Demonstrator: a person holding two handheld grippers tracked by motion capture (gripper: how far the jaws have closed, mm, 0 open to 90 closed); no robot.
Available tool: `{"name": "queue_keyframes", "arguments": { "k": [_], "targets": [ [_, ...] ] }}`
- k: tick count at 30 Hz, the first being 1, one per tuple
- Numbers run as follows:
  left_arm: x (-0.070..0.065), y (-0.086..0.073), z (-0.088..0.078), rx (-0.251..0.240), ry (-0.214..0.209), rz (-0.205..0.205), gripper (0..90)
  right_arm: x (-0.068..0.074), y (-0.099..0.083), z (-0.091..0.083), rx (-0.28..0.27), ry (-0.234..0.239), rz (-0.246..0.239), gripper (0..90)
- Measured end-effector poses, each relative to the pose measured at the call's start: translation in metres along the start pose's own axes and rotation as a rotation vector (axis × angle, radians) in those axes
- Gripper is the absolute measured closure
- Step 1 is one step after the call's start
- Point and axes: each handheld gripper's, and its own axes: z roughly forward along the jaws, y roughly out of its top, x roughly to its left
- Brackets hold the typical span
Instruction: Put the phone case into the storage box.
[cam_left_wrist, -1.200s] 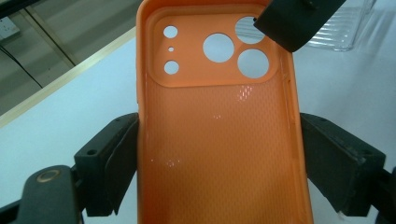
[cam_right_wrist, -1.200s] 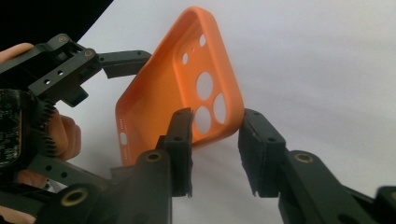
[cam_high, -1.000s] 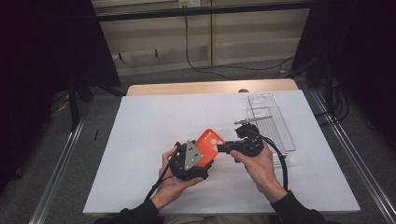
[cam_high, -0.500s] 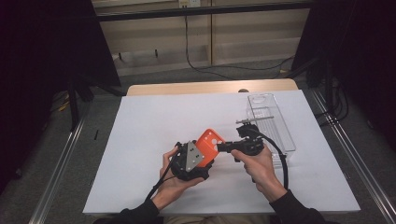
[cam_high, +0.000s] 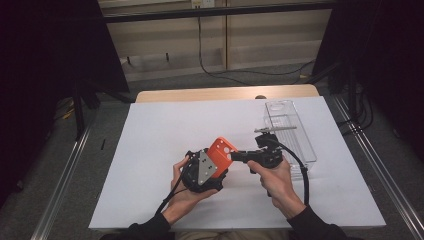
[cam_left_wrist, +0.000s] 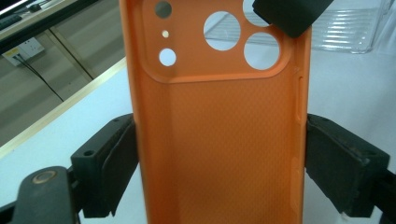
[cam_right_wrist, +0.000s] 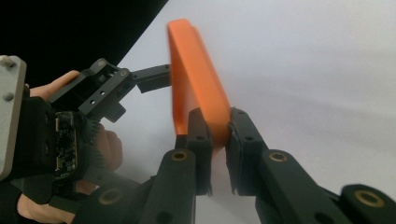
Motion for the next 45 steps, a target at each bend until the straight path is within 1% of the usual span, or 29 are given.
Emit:
{"name": "queue_keyframes", "arguments": {
  "k": [1,3,4,6,8,9,10,12,13,15,17,18,20,22,25,29,30,31,32,33,35,37,38,39,40,42,45],
  "targets": [
    [0.000,0.000,0.000,0.001,0.006,-0.002,14.2,0.000,0.000,0.000,-0.003,0.000,-0.003,81.1],
    [0.000,0.000,0.000,-0.004,0.003,-0.001,14.0,0.000,0.000,0.000,-0.010,-0.001,-0.011,81.2],
    [0.001,0.000,0.000,-0.010,0.004,-0.008,13.7,0.000,0.001,0.000,-0.011,-0.001,-0.016,81.2],
    [0.003,0.000,0.000,-0.006,-0.010,-0.015,12.4,0.001,0.001,-0.001,-0.020,-0.004,-0.024,81.3],
    [0.003,0.000,0.001,-0.014,-0.005,-0.032,10.5,0.002,0.002,-0.001,-0.023,-0.004,-0.038,81.4],
    [0.004,0.000,0.000,-0.016,-0.013,-0.033,9.6,0.003,0.002,-0.001,-0.025,-0.005,-0.039,81.3],
    [0.005,0.000,0.000,-0.016,-0.010,-0.040,8.5,0.003,0.002,-0.001,-0.027,-0.005,-0.047,81.4],
    [0.007,0.000,0.000,-0.023,-0.016,-0.057,6.8,0.004,0.002,-0.002,-0.034,-0.005,-0.051,81.4],
    [0.008,-0.001,0.000,-0.024,-0.021,-0.063,6.3,0.003,0.003,-0.002,-0.039,-0.008,-0.060,81.4],
    [0.009,-0.001,0.000,-0.037,-0.029,-0.087,5.3,0.003,0.003,-0.003,-0.048,-0.011,-0.065,81.4],
    [0.011,-0.001,-0.001,-0.032,-0.032,-0.089,5.2,0.003,0.004,-0.004,-0.057,-0.014,-0.067,81.4],
    [0.011,-0.001,-0.001,-0.035,-0.036,-0.100,5.0,0.002,0.004,-0.005,-0.060,-0.017,-0.076,81.4],
    [0.012,-0.001,-0.002,-0.043,-0.031,-0.111,4.9,0.002,0.004,-0.006,-0.067,-0.026,-0.084,81.4],
    [0.015,-0.001,-0.005,-0.059,-0.044,-0.146,5.2,0.000,0.005,-0.008,-0.071,-0.035,-0.087,81.4],
    [0.018,-0.001,-0.008,-0.080,-0.048,-0.172,3.6,-0.002,0.006,-0.010,-0.083,-0.043,-0.093,81.4],
    [0.023,-0.004,-0.011,-0.090,-0.055,-0.183,1.5,-0.004,0.007,-0.013,-0.099,-0.057,-0.110,81.4],
    [0.024,-0.005,-0.011,-0.087,-0.057,-0.174,1.9,-0.004,0.007,-0.014,-0.101,-0.058,-0.115,81.4],
    [0.025,-0.006,-0.011,-0.086,-0.068,-0.183,2.0,-0.004,0.007,-0.014,-0.108,-0.063,-0.116,81.4],
    [0.027,-0.006,-0.012,-0.088,-0.089,-0.193,1.9,-0.004,0.007,-0.015,-0.110,-0.061,-0.118,81.4],
    [0.028,-0.006,-0.012,-0.089,-0.094,-0.194,1.8,-0.004,0.008,-0.015,-0.114,-0.064,-0.119,81.4],
    [0.029,-0.007,-0.014,-0.097,-0.087,-0.206,1.7,-0.004,0.008,-0.016,-0.122,-0.068,-0.127,81.4],
    [0.032,-0.008,-0.015,-0.096,-0.096,-0.208,1.7,-0.004,0.008,-0.017,-0.126,-0.072,-0.131,81.4],
    [0.032,-0.009,-0.016,-0.095,-0.092,-0.213,1.7,-0.004,0.009,-0.017,-0.130,-0.074,-0.137,81.5],
    [0.033,-0.009,-0.016,-0.095,-0.091,-0.211,1.7,-0.005,0.009,-0.018,-0.136,-0.075,-0.145,81.4],
    [0.034,-0.010,-0.017,-0.097,-0.092,-0.213,2.2,-0.004,0.009,-0.019,-0.136,-0.074,-0.143,81.4],
    [0.034,-0.010,-0.018,-0.094,-0.082,-0.204,2.8,-0.005,0.010,-0.020,-0.149,-0.078,-0.151,81.4],
    [0.034,-0.011,-0.019,-0.106,-0.076,-0.211,3.0,-0.006,0.011,-0.022,-0.158,-0.080,-0.159,81.4]
  ]
}}
